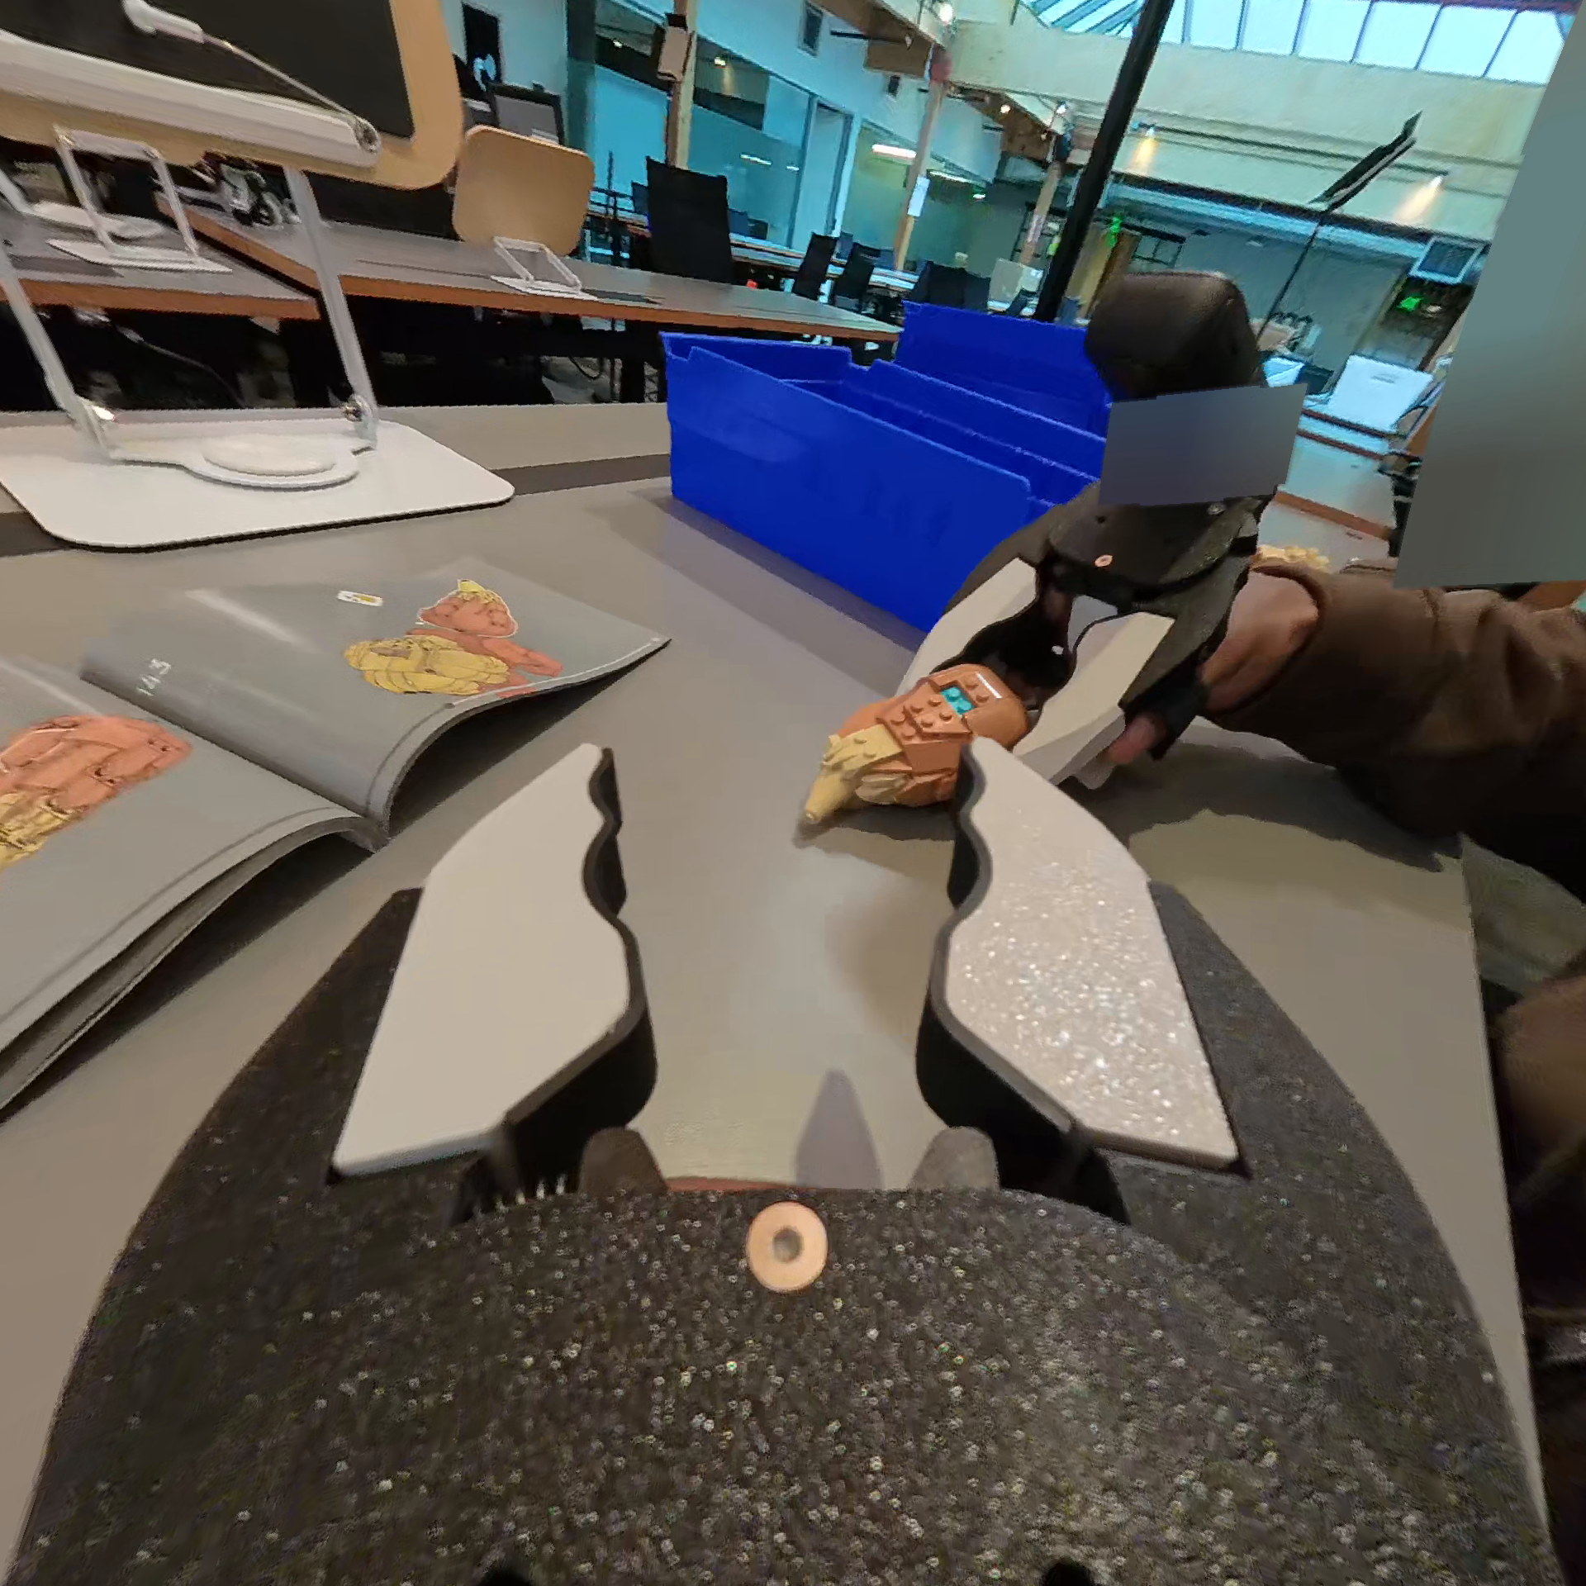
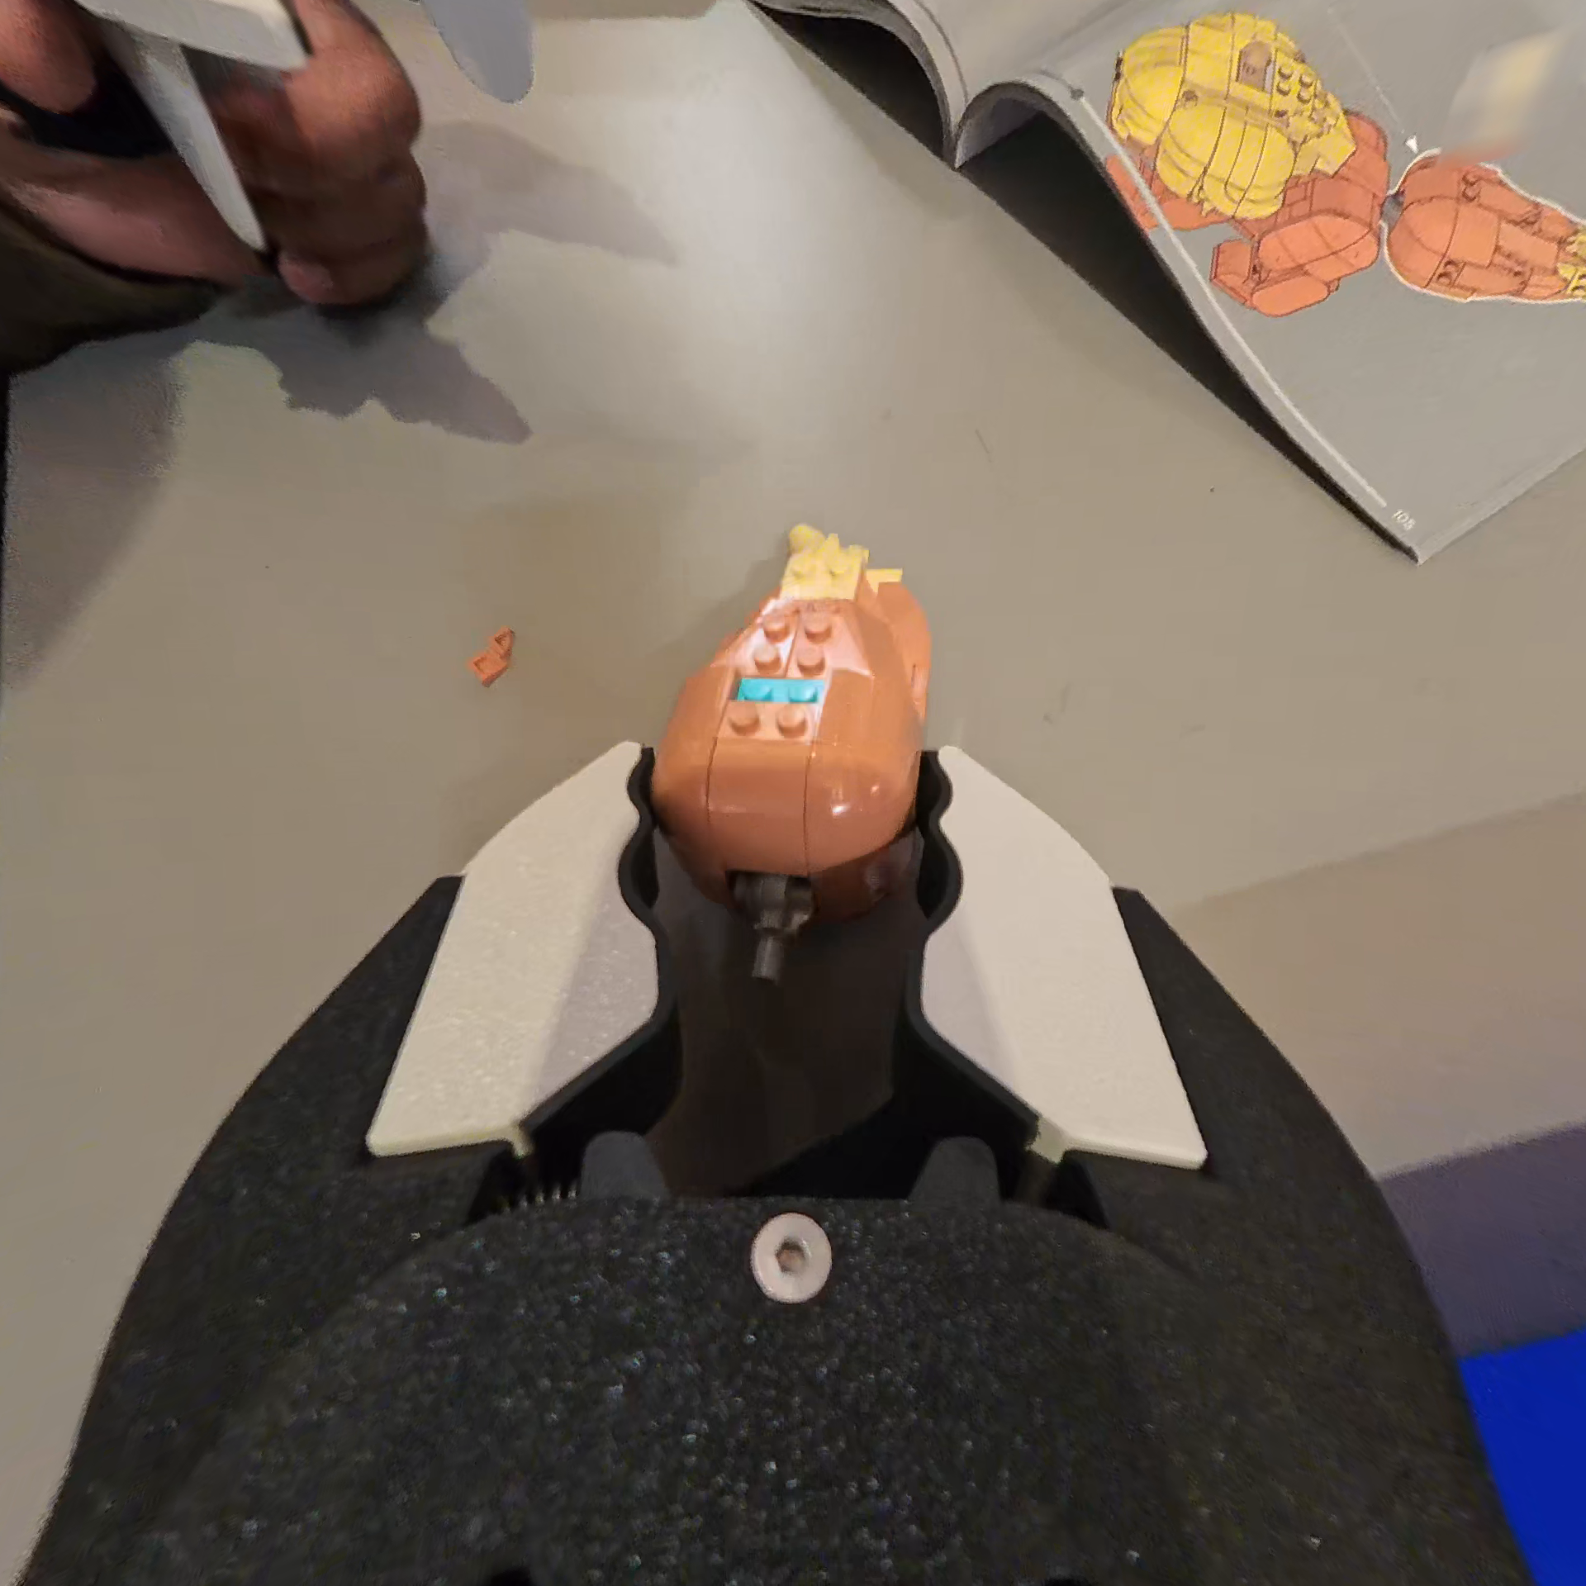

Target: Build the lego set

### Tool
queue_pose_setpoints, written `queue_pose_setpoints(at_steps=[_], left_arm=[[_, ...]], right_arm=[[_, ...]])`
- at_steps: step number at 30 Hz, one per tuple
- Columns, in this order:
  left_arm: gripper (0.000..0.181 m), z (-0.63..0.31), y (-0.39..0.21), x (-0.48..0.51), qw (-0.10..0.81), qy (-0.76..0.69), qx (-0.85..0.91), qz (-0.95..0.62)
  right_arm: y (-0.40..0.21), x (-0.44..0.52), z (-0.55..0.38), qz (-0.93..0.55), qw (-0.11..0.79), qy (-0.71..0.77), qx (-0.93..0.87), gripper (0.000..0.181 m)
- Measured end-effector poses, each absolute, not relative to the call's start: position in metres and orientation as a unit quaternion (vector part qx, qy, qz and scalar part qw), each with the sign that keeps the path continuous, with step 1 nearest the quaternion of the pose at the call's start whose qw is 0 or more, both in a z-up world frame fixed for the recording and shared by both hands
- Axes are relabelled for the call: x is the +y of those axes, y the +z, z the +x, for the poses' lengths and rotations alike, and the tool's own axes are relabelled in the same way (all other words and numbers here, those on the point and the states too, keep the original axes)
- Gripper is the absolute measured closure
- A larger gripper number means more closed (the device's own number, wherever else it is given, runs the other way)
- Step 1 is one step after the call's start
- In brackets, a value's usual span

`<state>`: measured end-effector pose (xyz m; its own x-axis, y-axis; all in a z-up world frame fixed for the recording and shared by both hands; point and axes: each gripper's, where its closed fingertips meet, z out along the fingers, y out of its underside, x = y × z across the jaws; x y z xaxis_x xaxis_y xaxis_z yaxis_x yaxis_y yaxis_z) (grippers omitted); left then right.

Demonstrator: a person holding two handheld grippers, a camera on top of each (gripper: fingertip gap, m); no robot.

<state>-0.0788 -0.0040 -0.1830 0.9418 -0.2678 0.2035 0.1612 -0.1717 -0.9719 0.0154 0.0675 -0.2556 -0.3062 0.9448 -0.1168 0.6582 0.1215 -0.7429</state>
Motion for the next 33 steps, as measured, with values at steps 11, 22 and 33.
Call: queue_pose_setpoints(at_steps=[11,22,33], left_arm=[[0.119,-0.082,-0.151,-0.015,0.713,-0.227,0.023,-0.663],[0.119,-0.088,-0.163,-0.011,0.671,-0.282,-0.016,-0.686],[0.119,-0.089,-0.163,-0.012,0.662,-0.291,-0.016,-0.691]], right_arm=[[-0.245,0.066,0.02,-0.528,0.209,0.41,-0.714,0.12],[-0.24,0.067,0.022,-0.526,0.186,0.447,-0.699,0.117],[-0.231,0.07,0.024,-0.52,0.212,0.461,-0.687,0.113]])
